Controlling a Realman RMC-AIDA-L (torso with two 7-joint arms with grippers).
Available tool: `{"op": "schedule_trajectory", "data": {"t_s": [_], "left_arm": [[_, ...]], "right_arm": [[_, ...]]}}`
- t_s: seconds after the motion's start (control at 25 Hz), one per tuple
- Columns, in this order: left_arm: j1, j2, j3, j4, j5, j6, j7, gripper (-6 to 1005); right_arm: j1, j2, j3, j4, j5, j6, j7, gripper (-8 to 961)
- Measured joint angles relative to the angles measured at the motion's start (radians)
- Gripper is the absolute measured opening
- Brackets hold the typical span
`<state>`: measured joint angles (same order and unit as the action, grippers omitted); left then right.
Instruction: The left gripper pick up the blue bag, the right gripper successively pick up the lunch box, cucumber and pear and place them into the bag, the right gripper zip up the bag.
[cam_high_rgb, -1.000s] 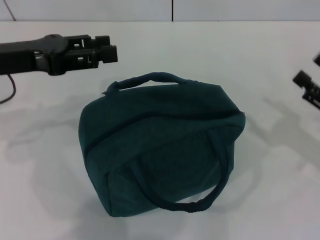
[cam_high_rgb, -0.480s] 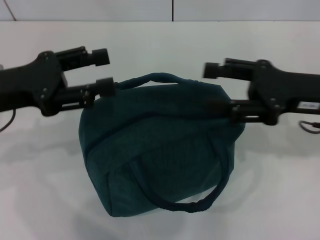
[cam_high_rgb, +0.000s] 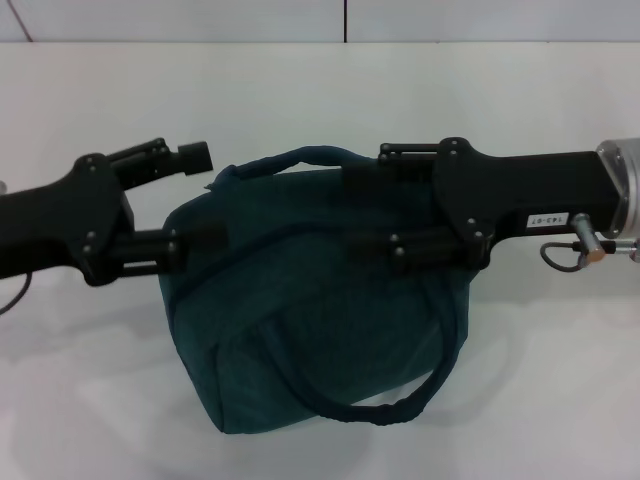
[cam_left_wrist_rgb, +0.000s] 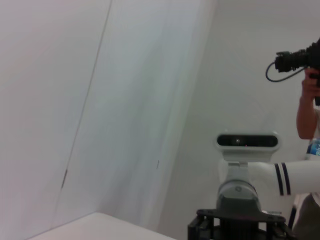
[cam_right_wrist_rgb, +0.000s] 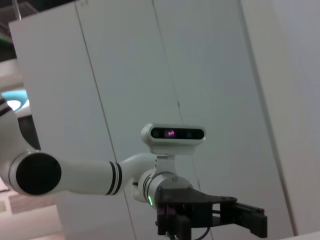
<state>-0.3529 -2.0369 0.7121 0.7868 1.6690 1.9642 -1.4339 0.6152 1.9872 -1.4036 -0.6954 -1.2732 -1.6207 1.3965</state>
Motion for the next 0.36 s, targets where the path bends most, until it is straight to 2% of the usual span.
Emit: {"op": "schedule_trajectory", "data": {"t_s": [0.36], "left_arm": [[0.012, -0.002, 0.01, -0.002, 0.008, 0.0, 0.014, 893]], "right_arm": [[0.019, 0.008, 0.001, -0.003, -0.012, 0.034, 0.001, 750]]}}
